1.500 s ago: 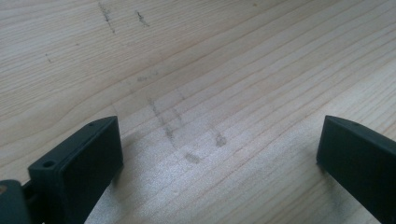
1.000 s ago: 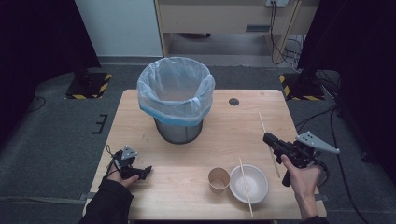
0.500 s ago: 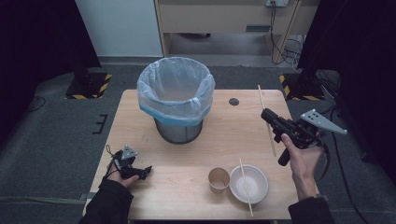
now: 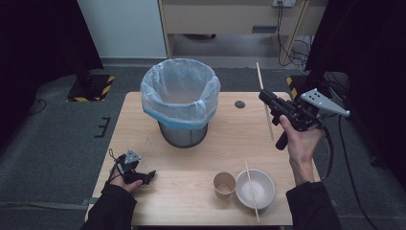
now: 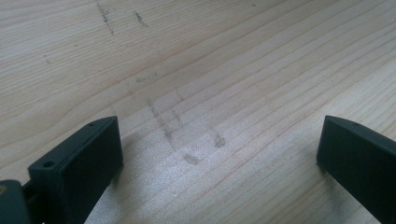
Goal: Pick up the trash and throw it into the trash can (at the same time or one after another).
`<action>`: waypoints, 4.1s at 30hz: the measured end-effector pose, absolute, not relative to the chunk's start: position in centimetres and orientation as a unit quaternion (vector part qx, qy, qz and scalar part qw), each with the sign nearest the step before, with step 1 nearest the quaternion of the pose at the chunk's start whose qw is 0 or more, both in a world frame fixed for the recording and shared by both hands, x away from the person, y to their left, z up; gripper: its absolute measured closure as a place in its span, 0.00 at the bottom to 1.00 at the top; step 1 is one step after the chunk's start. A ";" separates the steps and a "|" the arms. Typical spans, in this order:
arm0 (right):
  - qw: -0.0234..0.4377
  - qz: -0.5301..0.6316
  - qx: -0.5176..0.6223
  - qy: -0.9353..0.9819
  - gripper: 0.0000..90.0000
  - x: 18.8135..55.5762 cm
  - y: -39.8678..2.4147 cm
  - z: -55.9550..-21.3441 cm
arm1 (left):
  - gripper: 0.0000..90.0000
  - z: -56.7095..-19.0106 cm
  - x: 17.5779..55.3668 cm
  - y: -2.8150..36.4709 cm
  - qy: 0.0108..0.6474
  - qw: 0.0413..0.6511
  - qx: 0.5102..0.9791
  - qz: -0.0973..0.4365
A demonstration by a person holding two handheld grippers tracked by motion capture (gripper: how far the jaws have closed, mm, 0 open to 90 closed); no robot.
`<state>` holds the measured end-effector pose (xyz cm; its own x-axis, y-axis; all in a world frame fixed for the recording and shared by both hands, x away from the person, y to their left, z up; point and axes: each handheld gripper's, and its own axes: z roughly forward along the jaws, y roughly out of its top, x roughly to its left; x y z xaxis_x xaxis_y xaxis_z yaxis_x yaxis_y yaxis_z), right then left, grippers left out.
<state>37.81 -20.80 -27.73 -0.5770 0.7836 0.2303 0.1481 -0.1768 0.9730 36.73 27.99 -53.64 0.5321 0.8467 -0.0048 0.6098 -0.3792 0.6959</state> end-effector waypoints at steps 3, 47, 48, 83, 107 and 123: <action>0.243 0.661 0.389 0.593 0.95 38.2 -20.5 -27.4 | 0.00 -53.6 36.7 28.0 0.449 0.330 0.811 0.180; 0.238 0.693 0.343 0.588 0.95 45.7 -10.9 -22.3 | 0.00 -53.6 36.8 27.9 0.448 0.330 0.811 0.179; 0.239 0.693 0.342 0.588 0.95 45.9 -10.7 -22.2 | 0.00 -53.6 36.8 27.9 0.448 0.330 0.811 0.179; 0.245 0.694 0.344 0.583 0.94 52.0 -2.8 -25.0 | 0.00 -53.6 36.8 27.9 0.445 0.332 0.813 0.177; 0.256 0.672 0.348 0.601 0.47 44.8 -11.0 -24.2 | 0.00 -53.6 36.8 27.9 0.445 0.332 0.813 0.178; 0.233 0.600 0.420 0.640 0.40 36.4 -20.1 -33.6 | 0.00 -53.6 36.7 27.8 0.446 0.330 0.812 0.179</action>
